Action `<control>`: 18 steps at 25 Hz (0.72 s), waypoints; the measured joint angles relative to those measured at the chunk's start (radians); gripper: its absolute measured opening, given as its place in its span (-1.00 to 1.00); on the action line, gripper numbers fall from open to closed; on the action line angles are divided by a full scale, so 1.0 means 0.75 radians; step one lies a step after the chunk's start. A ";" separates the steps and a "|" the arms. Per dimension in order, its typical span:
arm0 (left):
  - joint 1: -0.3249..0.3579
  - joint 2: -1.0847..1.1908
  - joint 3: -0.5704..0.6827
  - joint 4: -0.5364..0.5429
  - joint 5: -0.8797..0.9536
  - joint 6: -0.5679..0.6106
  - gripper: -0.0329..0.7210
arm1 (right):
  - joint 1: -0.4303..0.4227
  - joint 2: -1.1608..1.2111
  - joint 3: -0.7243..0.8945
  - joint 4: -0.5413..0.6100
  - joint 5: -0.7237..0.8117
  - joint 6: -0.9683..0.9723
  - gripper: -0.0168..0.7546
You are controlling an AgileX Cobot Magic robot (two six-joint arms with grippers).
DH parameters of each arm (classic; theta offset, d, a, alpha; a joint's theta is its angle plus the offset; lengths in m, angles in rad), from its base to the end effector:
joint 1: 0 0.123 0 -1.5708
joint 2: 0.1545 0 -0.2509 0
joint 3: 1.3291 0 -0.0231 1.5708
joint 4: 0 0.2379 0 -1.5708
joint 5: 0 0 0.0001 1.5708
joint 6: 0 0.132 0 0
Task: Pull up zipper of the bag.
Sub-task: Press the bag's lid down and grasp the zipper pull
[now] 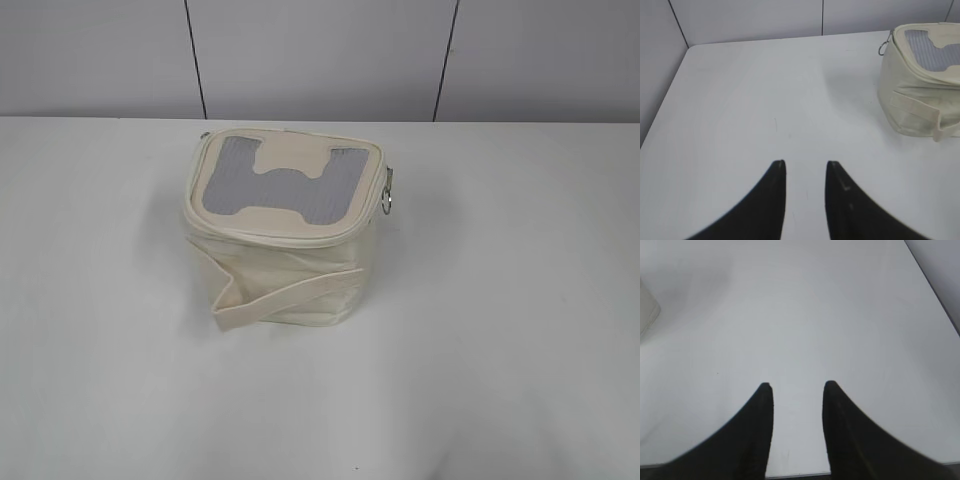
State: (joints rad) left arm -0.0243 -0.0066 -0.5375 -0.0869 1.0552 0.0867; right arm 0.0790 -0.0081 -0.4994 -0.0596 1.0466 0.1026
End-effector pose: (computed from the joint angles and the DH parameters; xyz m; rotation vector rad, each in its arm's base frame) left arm 0.0500 -0.0112 0.2650 0.1165 1.9889 -0.0628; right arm 0.0549 -0.0025 0.2545 0.0264 2.0214 0.0440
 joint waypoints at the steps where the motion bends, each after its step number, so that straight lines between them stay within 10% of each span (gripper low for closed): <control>1: 0.000 0.000 0.000 0.000 0.000 0.000 -0.36 | 0.000 0.000 0.000 0.006 0.000 -0.003 -0.25; 18: 0.000 0.000 0.000 0.000 0.000 0.000 -0.36 | 0.000 0.950 -0.150 1.185 -0.322 -1.150 -0.25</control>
State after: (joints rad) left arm -0.0243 -0.0066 -0.5375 -0.0869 1.0552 0.0867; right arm 0.0790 0.7040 -0.6119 0.8290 0.8054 -0.7599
